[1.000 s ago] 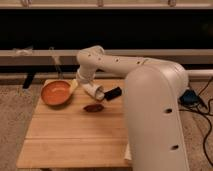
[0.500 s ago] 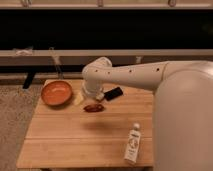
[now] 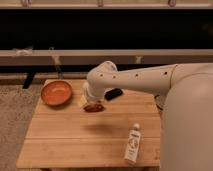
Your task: Stand the bottle upright
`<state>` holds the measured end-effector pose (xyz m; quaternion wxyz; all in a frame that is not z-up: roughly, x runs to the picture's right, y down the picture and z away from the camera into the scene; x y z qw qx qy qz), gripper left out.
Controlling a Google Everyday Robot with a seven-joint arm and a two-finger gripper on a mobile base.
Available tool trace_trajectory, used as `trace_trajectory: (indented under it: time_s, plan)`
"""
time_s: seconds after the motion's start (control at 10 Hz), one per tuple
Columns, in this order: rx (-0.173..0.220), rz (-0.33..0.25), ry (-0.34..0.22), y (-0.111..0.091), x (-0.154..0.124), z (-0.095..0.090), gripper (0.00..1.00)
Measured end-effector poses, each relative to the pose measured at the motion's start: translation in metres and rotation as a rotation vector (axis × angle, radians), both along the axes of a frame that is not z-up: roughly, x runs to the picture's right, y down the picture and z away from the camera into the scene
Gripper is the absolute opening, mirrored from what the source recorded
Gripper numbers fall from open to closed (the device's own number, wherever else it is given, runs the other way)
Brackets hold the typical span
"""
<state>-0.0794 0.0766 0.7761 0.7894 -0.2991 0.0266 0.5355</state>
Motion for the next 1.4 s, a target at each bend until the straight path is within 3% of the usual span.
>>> trace_trajectory:
  time_s: [0.5,0.7,1.0,1.4]
  plan:
    - [-0.002,0.001,0.003,0.000,0.000,0.001,0.80]
    - [-0.021,-0.011,0.047,0.004,0.011,0.011,0.80]
    - [-0.072,0.013,0.139,0.023,0.063,0.019,0.80]
    - [-0.136,0.100,0.280,0.056,0.141,0.004,0.80]
